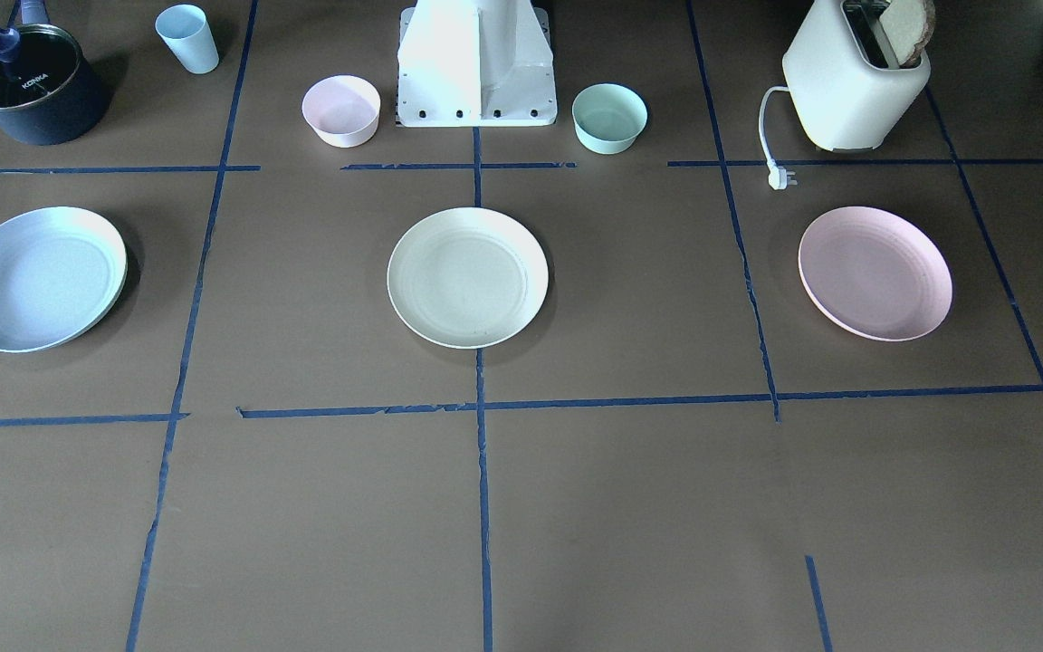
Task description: Stack three plates with pink and blue
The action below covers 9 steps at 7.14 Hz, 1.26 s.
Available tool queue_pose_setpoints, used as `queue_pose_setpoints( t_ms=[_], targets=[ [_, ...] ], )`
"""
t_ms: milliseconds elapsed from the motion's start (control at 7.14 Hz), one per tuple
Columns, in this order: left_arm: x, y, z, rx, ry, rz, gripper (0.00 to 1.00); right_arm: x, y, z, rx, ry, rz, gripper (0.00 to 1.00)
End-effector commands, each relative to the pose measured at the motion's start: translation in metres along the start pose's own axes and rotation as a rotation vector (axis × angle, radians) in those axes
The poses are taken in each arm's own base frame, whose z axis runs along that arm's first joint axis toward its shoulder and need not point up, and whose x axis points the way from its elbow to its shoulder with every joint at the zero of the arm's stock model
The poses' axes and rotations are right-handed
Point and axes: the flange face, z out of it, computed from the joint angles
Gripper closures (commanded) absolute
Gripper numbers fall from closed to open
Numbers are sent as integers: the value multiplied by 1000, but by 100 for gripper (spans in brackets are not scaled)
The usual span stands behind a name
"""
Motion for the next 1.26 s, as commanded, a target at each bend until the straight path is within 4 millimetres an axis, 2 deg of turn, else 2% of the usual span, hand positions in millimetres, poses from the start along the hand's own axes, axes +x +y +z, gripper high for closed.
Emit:
queue_pose_setpoints(
  t_ms=[0,140,420,560,700,980,1120],
  targets=[
    [37,-11,37,-49,56,18,0,-2,-1,-1,2,-4,-4,0],
    [70,-22,60,-47,48,8,0,-5,-2,-3,8,-15,-11,0],
    [88,-26,106,-18,47,-57,0,-6,-3,-3,8,-19,-15,0],
    [91,-27,138,-20,44,-44,0,-8,-3,-2,7,-35,-14,0],
    [87,-32,157,-2,28,-89,0,-8,-3,-3,8,-44,-13,0],
    [112,-46,186,-12,49,-56,9,-9,-3,-2,7,-44,-14,0],
    [116,-48,187,-13,50,-84,29,-10,-3,-1,5,-44,-15,0]
  ],
)
